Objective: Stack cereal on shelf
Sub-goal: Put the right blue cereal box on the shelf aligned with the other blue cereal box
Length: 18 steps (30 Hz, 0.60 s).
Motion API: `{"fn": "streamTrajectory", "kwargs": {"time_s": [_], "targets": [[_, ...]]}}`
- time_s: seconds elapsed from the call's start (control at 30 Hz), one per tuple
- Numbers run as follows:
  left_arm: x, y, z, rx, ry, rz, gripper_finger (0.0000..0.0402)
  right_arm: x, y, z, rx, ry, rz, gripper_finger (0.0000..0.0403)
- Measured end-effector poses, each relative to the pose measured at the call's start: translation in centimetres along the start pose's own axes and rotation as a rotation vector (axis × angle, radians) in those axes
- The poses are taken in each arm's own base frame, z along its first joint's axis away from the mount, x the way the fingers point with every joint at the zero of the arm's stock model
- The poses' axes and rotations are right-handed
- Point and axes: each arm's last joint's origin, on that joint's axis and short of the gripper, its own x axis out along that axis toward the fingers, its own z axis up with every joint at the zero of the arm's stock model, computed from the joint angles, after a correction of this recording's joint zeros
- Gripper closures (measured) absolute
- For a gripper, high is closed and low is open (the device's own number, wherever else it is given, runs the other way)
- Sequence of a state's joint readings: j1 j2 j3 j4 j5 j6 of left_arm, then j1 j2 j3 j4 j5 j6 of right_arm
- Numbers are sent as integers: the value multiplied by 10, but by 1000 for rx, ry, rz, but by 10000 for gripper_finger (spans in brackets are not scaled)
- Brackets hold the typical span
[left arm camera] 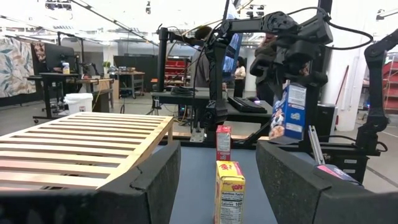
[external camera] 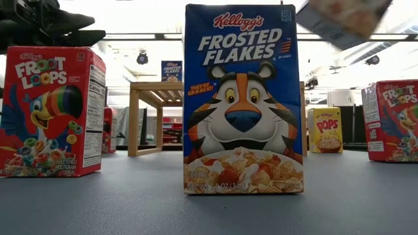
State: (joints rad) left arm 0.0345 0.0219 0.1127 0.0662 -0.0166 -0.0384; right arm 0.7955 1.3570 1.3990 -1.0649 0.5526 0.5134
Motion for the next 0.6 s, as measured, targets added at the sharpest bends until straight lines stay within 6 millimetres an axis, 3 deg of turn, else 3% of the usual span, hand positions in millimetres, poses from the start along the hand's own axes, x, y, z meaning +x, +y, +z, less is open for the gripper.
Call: {"fn": "streamTrajectory", "kwargs": {"time_s": [0.3,0.6], "targets": [[0,0,0,0,0,0,208,22,-12,21,-124,-108,-172,236],[0,0,0,0,0,0,208,23,-28,46,-232,-248,-225,236]]}}
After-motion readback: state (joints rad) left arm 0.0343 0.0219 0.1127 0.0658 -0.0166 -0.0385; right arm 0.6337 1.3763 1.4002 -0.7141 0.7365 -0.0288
